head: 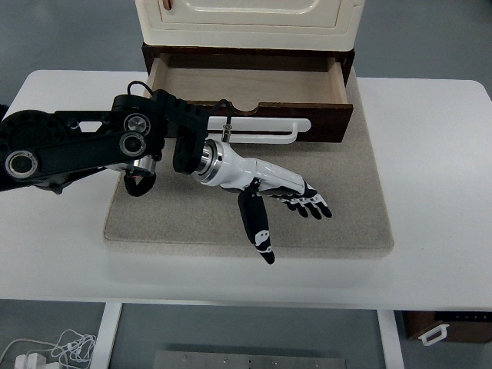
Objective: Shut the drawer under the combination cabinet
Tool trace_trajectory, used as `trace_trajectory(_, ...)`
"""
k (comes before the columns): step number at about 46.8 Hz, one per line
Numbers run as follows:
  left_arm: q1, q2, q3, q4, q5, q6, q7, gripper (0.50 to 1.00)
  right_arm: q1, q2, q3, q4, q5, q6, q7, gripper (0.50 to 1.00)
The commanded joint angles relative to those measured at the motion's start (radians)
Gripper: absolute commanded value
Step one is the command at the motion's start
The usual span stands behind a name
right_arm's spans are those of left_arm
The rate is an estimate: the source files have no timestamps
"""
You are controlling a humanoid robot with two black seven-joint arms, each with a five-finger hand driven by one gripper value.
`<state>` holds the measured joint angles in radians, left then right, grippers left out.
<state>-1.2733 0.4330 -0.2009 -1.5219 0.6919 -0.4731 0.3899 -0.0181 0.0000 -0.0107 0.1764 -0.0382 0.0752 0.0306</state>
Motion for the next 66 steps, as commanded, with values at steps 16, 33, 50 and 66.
trace_trajectory(16, -0.015, -0.013, 0.000, 0.081, 0.037, -0.073, 0.112, 1.000, 0.000, 0.000, 0.000, 0.000, 0.000, 0.000, 0.000, 0.952)
trace_trajectory(33, -0.044, -0.086, -0.002, 0.196, 0.058, -0.073, 0.118, 1.000, 0.001, 0.000, 0.000, 0.000, 0.000, 0.000, 0.000, 0.952)
trace_trajectory(50, -0.046, -0.099, -0.003, 0.238, 0.101, -0.068, 0.118, 1.000, 0.000, 0.000, 0.000, 0.000, 0.000, 0.001, 0.000, 0.952)
trace_trajectory(66, -0.061, -0.099, -0.015, 0.316, 0.103, -0.068, 0.116, 1.000, 0.000, 0.000, 0.000, 0.000, 0.000, 0.000, 0.000, 0.952)
